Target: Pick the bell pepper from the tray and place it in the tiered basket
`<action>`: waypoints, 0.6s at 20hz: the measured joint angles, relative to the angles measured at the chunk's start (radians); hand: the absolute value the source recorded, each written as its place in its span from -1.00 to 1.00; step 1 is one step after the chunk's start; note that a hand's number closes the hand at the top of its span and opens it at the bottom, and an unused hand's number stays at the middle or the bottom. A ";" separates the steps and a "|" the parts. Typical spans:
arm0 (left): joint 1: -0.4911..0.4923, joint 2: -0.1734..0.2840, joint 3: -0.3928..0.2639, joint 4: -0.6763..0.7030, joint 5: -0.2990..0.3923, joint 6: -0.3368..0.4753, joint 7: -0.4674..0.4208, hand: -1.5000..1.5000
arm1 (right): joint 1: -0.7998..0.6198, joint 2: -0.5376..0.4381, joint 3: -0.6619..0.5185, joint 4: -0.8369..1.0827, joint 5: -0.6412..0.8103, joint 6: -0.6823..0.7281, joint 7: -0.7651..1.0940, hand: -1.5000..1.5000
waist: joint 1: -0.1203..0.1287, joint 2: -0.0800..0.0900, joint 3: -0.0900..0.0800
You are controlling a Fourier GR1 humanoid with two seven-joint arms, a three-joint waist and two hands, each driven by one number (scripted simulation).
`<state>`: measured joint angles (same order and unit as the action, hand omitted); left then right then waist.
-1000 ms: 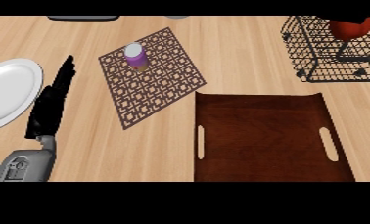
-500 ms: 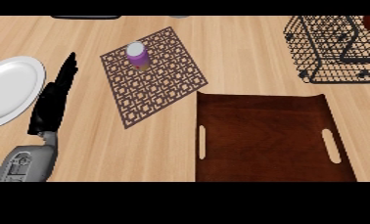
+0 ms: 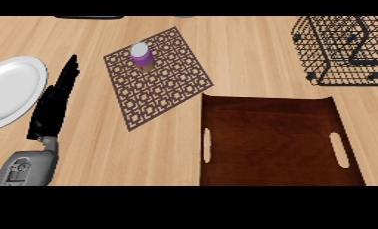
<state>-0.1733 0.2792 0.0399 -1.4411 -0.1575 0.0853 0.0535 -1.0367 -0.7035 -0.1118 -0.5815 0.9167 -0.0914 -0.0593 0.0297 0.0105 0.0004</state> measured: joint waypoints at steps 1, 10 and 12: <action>0.005 0.000 0.002 0.003 -0.002 0.001 -0.005 0.00 | 0.001 0.000 -0.009 0.024 -0.007 -0.001 -0.023 1.00 | -0.001 0.000 0.000; 0.005 -0.019 -0.010 -0.022 -0.013 -0.001 0.016 0.00 | -0.027 -0.007 -0.105 0.245 -0.081 0.074 -0.081 -1.00 | 0.005 0.002 0.001; 0.012 -0.014 -0.004 -0.035 -0.008 -0.008 0.015 0.00 | -0.023 -0.007 -0.122 0.277 -0.093 0.075 -0.097 -1.00 | 0.006 0.002 0.001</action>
<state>-0.1613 0.2656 0.0363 -1.4765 -0.1655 0.0774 0.0684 -1.0599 -0.7108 -0.2334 -0.3043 0.8239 -0.0167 -0.1565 0.0357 0.0128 0.0015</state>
